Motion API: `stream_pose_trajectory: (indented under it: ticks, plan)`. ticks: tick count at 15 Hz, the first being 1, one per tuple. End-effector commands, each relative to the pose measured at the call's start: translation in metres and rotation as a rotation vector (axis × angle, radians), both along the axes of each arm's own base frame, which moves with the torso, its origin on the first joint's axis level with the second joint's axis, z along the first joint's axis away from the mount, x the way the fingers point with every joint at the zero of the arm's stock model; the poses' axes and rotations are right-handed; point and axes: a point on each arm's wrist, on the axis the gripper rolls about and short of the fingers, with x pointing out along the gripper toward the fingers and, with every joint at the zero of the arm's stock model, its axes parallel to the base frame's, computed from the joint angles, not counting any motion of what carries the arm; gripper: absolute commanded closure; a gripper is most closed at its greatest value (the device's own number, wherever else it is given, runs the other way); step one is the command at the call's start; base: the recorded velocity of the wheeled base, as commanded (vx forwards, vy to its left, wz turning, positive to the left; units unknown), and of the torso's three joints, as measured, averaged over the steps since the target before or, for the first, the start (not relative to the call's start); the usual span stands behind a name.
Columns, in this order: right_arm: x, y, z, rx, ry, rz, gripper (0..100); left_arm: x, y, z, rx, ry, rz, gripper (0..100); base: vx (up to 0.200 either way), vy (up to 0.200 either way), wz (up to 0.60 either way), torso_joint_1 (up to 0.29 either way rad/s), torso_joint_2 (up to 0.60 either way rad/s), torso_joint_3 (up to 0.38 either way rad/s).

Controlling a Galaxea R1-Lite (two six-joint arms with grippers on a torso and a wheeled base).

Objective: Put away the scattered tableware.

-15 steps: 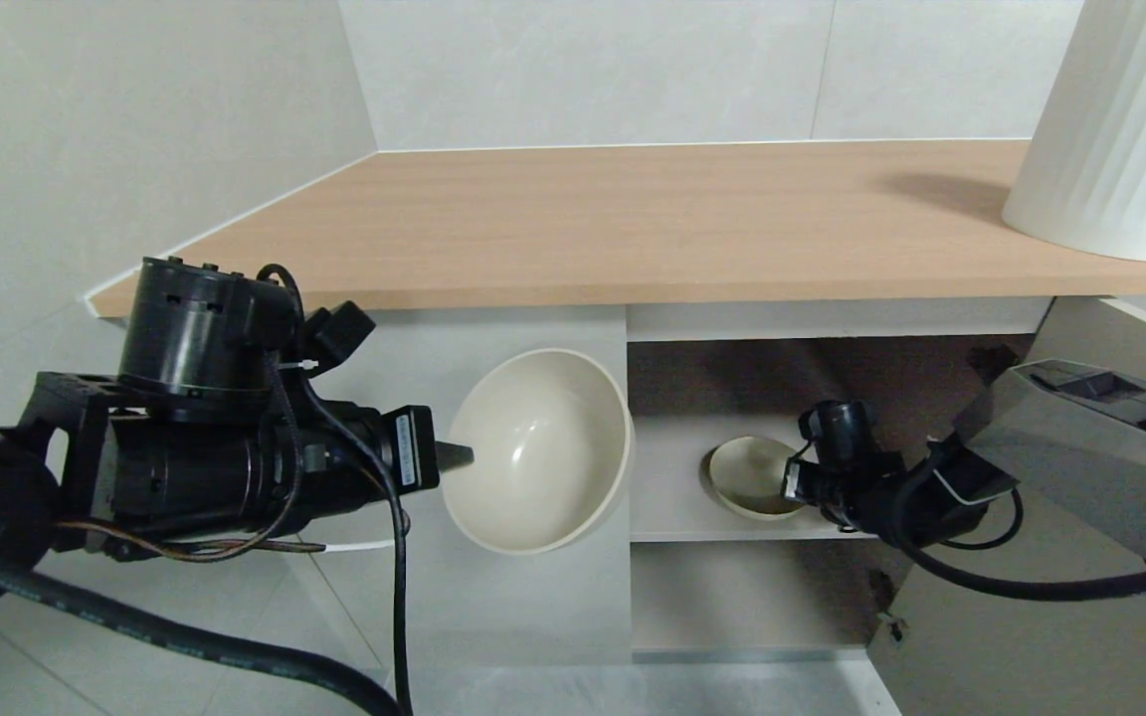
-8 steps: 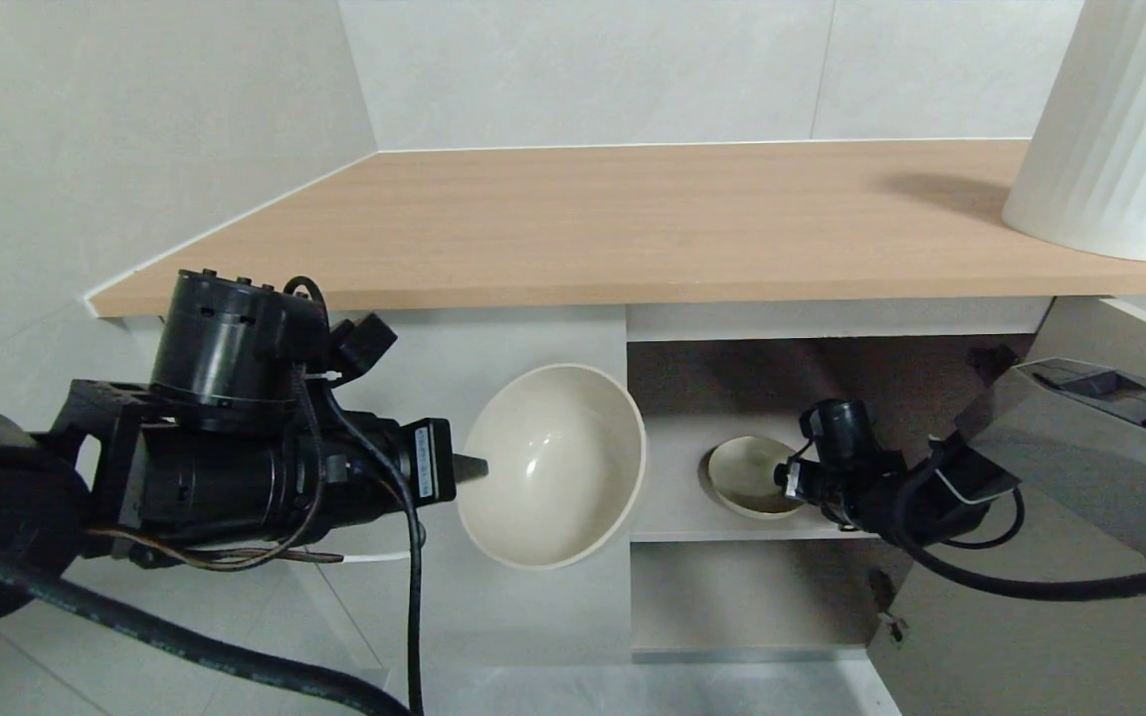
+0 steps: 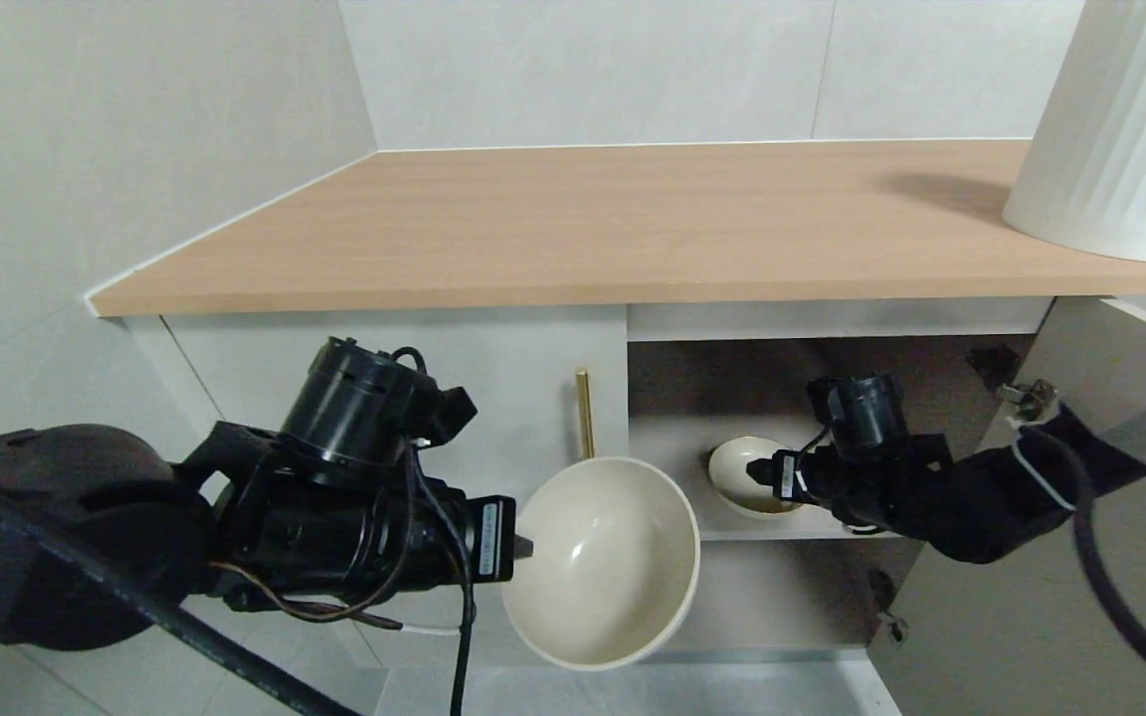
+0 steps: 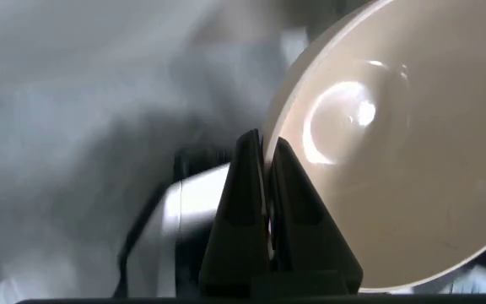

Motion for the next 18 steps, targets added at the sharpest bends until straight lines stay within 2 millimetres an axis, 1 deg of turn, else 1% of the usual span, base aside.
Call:
stream_pose_trajectory:
  ticks: [1, 3, 4, 5, 7, 9, 11, 14, 15, 17, 18]
  plan:
    - [-0.061, 0.011, 0.057, 0.054, -0.041, 0.198, 0, 0.0, -0.01, -0.013, 0.039, 0.035, -0.022, 100, 0.0, 0.0, 0.0, 0.0, 0.0, 0.0]
    - [-0.086, 0.016, 0.076, 0.079, -0.022, 0.297, 0, 0.004, -0.016, -0.03, 0.108, 0.057, 0.003, 100, 0.0, 0.0, 0.0, 0.0, 0.0, 0.0]
    - [-0.094, 0.018, 0.08, 0.088, -0.006, 0.333, 0, 0.006, -0.023, -0.041, 0.156, 0.068, 0.01, 100, 0.0, 0.0, 0.0, 0.0, 0.0, 0.0]
    - [-0.102, 0.02, 0.084, 0.095, 0.005, 0.37, 0, 0.008, -0.029, -0.056, 0.228, 0.071, 0.035, 100, 0.0, 0.0, 0.0, 0.0, 0.0, 0.0]
    - [-0.109, 0.026, 0.084, 0.094, 0.019, 0.406, 0, 0.013, -0.034, -0.073, 0.327, 0.058, 0.086, 100, 0.0, 0.0, 0.0, 0.0, 0.0, 0.0]
    - [-0.115, 0.032, 0.079, 0.083, 0.038, 0.435, 0, 0.013, -0.036, -0.073, 0.331, 0.044, 0.089, 100, 0.0, 0.0, 0.0, 0.0, 0.0, 0.0]
    - [-0.123, 0.046, 0.066, 0.061, 0.079, 0.484, 0, 0.013, -0.036, -0.069, 0.322, 0.031, 0.091, 100, 0.0, 0.0, 0.0, 0.0, 0.0, 0.0]
    - [-0.125, 0.055, 0.051, 0.03, 0.121, 0.509, 0, 0.012, -0.037, -0.068, 0.32, 0.026, 0.082, 100, 0.0, 0.0, 0.0, 0.0, 0.0, 0.0]
    - [-0.125, 0.06, 0.041, 0.009, 0.147, 0.515, 0, 0.011, -0.038, -0.067, 0.317, 0.024, 0.079, 100, 0.0, 0.0, 0.0, 0.0, 0.0, 0.0]
    - [-0.124, 0.065, 0.032, -0.007, 0.17, 0.522, 0, 0.011, -0.038, -0.066, 0.316, 0.02, 0.078, 100, 0.0, 0.0, 0.0, 0.0, 0.0, 0.0]
    - [-0.121, 0.068, 0.025, -0.021, 0.183, 0.514, 0, 0.009, -0.038, -0.06, 0.302, 0.005, 0.078, 100, 0.0, 0.0, 0.0, 0.0, 0.0, 0.0]
